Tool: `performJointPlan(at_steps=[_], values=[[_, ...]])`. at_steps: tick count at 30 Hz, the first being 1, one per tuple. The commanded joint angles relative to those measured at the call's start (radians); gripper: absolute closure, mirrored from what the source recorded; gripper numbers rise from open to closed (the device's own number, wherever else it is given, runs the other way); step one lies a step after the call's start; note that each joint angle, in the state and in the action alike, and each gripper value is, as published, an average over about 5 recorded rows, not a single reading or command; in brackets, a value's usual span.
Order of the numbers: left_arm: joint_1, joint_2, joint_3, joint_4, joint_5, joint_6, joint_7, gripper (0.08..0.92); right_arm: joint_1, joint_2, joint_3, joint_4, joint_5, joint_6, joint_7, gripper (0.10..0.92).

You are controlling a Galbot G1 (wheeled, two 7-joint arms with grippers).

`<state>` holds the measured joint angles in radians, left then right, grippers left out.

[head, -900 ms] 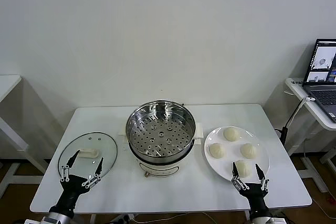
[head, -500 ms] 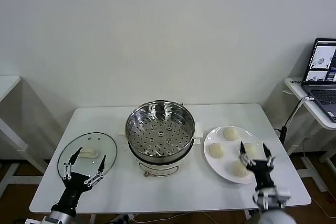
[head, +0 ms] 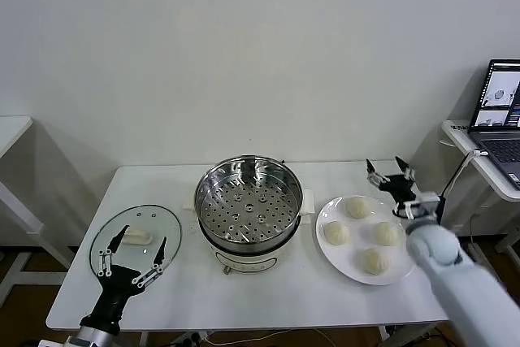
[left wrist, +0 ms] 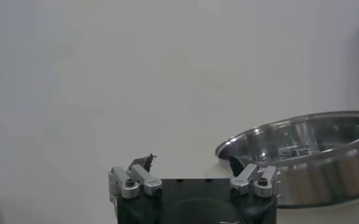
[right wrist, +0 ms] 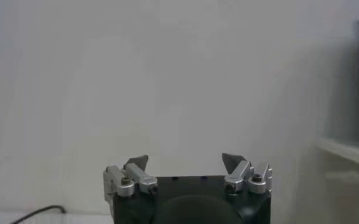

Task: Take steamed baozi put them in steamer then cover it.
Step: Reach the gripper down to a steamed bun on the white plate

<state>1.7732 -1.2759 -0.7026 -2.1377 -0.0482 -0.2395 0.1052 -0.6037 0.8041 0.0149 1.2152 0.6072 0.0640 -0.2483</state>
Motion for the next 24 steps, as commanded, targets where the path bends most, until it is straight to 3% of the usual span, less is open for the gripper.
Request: performJointPlan(at_steps=[1,5,11,24], values=[[0.001,-0.002,0.001,-0.007,0.001,0.002,-0.001,0.177,0.524,-0.054,-0.418,-0.429,-0.21,-0.006,-0.778,0.203],[0.002,-0.006,0.0,-0.013,0.001,0.004,-0.002,0.177,0.637,0.013,-0.502,-0.505,-0.402,-0.003,-0.952,0.203],[0.013,-0.013,-0.007,-0.018,0.001,0.005,-0.004,0.177,0.714,0.092,-0.578,-0.518,-0.649,-0.005,-1.055,0.203],[0.034,-0.025,-0.021,-0.025,0.001,0.013,-0.018,0.177,0.716,0.203,-0.627,-0.577,-0.883,0.021,-1.047,0.203]])
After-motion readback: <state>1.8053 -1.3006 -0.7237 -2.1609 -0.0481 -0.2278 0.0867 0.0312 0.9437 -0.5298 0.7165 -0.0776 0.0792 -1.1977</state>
